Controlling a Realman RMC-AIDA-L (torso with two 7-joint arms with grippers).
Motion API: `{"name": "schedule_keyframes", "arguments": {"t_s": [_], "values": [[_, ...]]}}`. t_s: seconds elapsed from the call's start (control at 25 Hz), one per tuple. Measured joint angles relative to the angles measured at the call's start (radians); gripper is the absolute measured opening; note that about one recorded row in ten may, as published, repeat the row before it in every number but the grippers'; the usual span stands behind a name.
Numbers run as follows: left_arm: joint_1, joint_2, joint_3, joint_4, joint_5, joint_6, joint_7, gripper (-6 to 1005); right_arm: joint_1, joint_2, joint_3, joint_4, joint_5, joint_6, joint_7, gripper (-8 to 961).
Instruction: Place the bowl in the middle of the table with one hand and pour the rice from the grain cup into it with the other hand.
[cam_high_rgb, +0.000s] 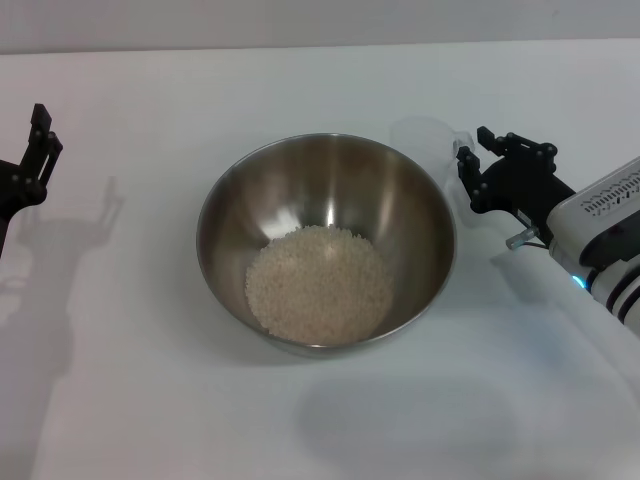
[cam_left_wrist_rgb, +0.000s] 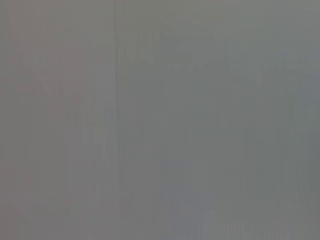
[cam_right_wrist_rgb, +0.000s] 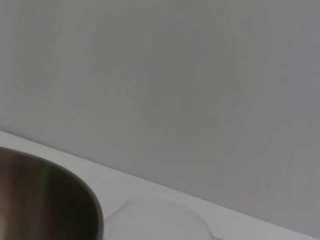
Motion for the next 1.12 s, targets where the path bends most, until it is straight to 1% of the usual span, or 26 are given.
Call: {"name": "schedule_keyframes", "arguments": {"t_s": [0.32,0.44,0.64,0.88,1.12], "values": [[-0.001,0.0,0.001,-0.005,0.004,-0.002,0.0,829,-0.023,0.0,-0.004,0.004,0.0,-0.015,0.0,274],[-0.002,0.0,0.002,-0.007,0.006,-0.004,0.0,829,-0.035,0.0,0.001,0.012,0.0,-0.023,0.0,273],[-0.003,0.0,0.004,-0.008,0.006,-0.004,0.0,829,-0.053,0.0,0.002,0.014,0.001,-0.061,0.0,387],[-0.004,0.0,0.012,-0.009,0.003,-0.004,0.0,829,-0.068,0.0,-0.001,0.015,0.001,-0.081,0.0,390],[-0.004,0.0,0.012,-0.006,0.0,-0.004,0.0,829,-0.114,-0.002,-0.004,0.035,0.001,-0.15,0.0,390]]}}
